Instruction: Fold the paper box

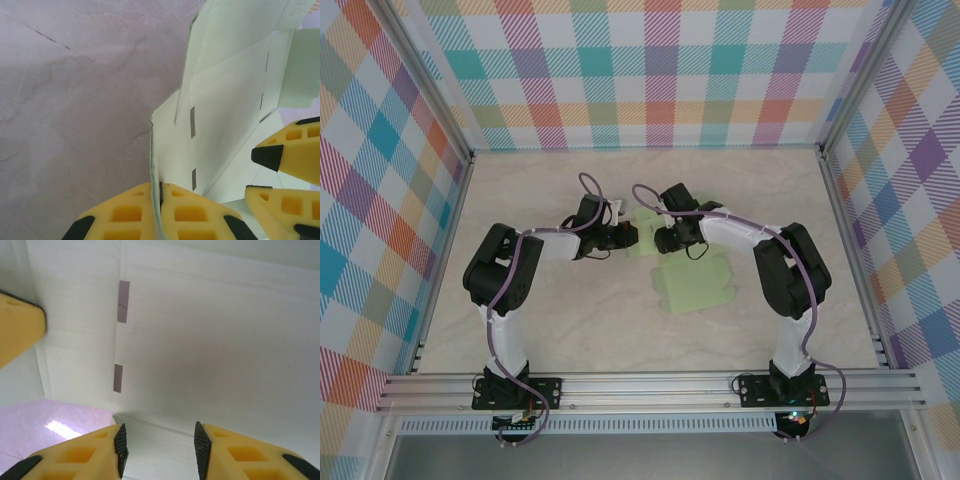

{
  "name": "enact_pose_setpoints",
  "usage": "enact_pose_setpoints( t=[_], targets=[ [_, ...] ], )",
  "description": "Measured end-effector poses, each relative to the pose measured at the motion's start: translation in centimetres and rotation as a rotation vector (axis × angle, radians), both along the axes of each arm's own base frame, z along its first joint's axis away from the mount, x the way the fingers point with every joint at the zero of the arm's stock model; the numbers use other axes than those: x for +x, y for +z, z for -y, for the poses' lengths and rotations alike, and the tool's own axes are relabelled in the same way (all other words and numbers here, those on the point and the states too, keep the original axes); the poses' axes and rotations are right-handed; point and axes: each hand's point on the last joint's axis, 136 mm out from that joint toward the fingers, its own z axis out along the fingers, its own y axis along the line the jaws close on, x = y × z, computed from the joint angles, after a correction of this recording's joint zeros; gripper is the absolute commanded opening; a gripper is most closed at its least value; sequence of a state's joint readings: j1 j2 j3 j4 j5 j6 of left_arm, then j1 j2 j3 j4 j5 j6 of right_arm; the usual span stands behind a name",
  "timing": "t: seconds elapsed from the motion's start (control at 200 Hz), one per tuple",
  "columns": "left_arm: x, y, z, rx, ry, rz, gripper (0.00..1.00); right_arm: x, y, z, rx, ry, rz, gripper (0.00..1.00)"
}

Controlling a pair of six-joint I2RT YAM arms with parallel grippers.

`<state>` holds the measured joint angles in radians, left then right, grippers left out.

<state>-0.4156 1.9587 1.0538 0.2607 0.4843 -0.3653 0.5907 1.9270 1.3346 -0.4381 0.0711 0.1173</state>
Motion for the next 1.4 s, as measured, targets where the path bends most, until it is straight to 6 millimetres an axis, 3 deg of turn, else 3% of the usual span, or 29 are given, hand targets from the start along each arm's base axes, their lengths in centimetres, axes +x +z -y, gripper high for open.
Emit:
enact_pose_setpoints(
  t=[0.34, 0.495, 0.815, 0.995, 1.21, 1.31, 1.4],
  targets=[
    [-0.1, 0.3, 0.5, 0.044, -0.043, 0.126, 0.0, -1.8, -2.3, 0.5, -0.006, 0.035, -0.052, 0.41],
    [-0.7, 1.3, 2.0, 0.08, -0.101, 0.256, 0.0, -2.5, -3.0, 0.7, -0.006, 0.044, -0.072, 0.42],
    [-2.1, 2.2, 3.1, 0.149, -0.141, 0.449, 0.0, -2.8, -2.2, 1.5, 0.09, -0.026, -0.097, 0.51],
    [-2.8, 2.8, 4.1, 0.2, -0.165, 0.538, 0.0, -3.2, -0.2, 1.2, 0.205, -0.043, -0.107, 0.56],
    [-2.9, 2.6, 3.8, 0.244, -0.129, 0.585, 0.0, -3.3, 4.8, 0.3, 0.356, -0.054, -0.033, 0.6],
    [-2.6, 2.8, 3.5, 0.251, -0.109, 0.597, 0.0, -3.3, 7.8, 0.8, 0.426, -0.168, -0.022, 0.56],
    [-2.4, 2.9, 3.4, 0.256, -0.094, 0.605, 0.0, -3.3, 10.8, 2.0, 0.516, -0.371, -0.036, 0.55]
  ],
)
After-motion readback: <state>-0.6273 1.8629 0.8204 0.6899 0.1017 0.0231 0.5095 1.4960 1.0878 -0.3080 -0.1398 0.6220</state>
